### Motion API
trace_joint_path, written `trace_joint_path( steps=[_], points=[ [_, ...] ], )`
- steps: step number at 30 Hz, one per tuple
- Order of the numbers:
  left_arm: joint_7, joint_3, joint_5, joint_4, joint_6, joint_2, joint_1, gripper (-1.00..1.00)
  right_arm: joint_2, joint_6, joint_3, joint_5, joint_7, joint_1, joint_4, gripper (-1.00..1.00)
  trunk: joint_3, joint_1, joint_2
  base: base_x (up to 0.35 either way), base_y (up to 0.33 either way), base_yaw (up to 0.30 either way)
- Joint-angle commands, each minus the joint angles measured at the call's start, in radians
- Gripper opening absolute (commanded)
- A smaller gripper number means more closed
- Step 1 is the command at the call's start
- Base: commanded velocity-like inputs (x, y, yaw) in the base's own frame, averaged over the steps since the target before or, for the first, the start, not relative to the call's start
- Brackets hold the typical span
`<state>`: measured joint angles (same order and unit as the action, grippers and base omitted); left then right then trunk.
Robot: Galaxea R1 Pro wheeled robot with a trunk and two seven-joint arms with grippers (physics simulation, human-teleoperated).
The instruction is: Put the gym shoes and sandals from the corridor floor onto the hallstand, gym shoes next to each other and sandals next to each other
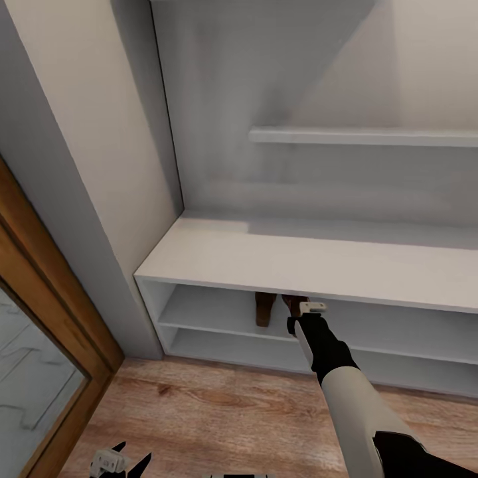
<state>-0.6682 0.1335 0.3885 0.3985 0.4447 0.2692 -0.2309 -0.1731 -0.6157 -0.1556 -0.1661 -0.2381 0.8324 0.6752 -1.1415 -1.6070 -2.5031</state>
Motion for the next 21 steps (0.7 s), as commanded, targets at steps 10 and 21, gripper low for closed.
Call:
trace_joint_path(
  steps=[10,21],
  points=[
    [-0.001,0.009,0.010,0.000,0.003,0.002,-0.001,1.00,-0.001,-0.006,-0.005,-0.010,0.003,0.001,0.001,-1.00,-0.040,-0.003,-0.002,0.001,0.000,0.042],
    [-0.001,0.009,0.010,-0.001,0.004,0.002,-0.001,1.00,-0.001,-0.006,-0.005,-0.010,0.003,0.001,0.004,-1.00,-0.065,-0.005,-0.003,0.006,0.000,0.042]
  ],
)
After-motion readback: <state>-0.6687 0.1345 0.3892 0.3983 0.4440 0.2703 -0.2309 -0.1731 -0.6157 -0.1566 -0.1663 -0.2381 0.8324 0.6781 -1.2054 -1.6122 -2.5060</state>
